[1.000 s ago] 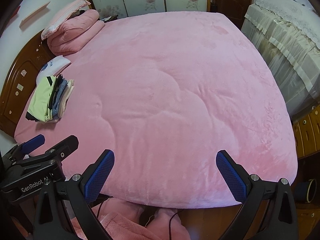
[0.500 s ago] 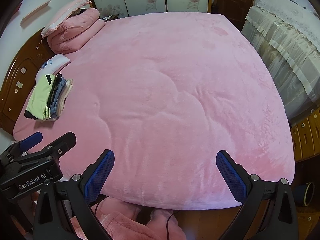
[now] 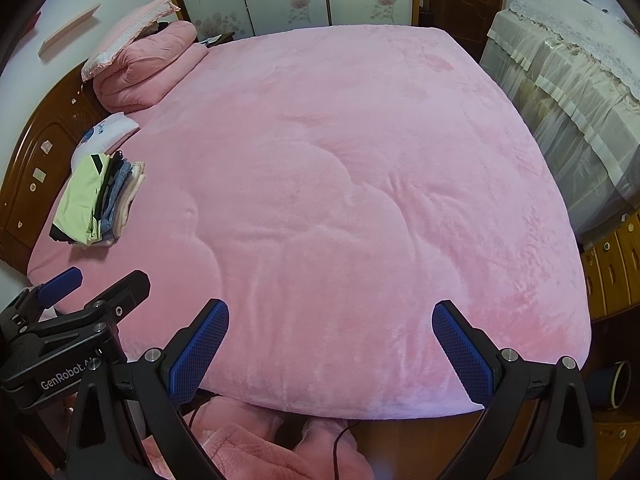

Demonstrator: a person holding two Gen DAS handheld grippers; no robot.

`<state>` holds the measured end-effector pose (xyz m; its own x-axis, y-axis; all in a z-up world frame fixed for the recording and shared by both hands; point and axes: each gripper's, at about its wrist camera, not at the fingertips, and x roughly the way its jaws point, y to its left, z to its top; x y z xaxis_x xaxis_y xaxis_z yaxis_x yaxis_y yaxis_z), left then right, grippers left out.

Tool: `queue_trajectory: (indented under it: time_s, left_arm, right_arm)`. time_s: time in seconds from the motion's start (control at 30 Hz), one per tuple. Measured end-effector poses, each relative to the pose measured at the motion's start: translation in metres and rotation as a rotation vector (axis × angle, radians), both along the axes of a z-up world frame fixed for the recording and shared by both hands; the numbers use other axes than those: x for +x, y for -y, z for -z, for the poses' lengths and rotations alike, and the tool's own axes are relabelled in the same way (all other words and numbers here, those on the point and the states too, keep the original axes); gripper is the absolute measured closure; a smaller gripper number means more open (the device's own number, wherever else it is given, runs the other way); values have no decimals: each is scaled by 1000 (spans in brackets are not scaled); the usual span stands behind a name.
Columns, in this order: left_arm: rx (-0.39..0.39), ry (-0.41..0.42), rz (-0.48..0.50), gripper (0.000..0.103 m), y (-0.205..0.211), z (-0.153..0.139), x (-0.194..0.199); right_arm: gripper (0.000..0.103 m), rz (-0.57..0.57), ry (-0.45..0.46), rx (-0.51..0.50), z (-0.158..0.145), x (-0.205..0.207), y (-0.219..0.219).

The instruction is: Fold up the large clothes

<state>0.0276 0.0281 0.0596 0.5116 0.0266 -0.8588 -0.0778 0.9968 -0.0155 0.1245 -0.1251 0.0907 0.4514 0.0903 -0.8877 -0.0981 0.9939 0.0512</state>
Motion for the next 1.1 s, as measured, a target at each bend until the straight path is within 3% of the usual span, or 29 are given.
queue_trajectory:
  time_s: [1.1]
  left_arm:
    - [31,-12,6,1,14,-1,-5]
  right_arm:
    - [0,8,-12,7,4,-3,12]
